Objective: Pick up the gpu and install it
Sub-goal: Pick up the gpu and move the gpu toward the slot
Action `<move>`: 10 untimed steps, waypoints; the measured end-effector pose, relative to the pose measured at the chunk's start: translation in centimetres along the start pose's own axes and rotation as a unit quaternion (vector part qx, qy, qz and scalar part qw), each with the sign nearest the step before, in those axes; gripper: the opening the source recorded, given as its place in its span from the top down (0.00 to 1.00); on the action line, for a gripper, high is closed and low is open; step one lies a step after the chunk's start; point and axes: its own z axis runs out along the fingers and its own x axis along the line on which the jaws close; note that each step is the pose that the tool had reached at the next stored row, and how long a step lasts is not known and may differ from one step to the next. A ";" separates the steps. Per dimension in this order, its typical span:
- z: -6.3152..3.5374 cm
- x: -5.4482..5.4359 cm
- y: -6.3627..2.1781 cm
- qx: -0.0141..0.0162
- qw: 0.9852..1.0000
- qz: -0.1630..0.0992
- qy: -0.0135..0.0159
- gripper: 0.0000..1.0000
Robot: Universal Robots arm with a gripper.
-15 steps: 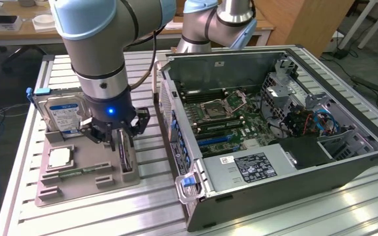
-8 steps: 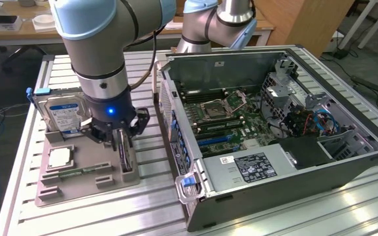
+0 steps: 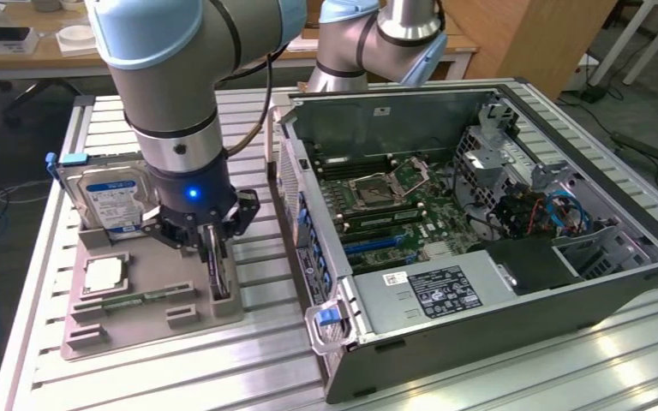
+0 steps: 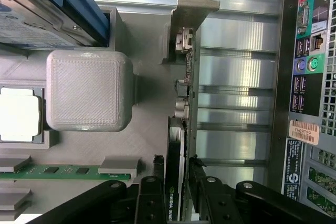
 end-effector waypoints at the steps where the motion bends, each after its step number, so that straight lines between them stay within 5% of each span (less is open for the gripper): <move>1: 0.00 0.0 0.00 0.000 1.000 0.000 0.000 0.67; 10: 0.06 0.0 0.23 0.000 1.000 0.000 0.000 0.67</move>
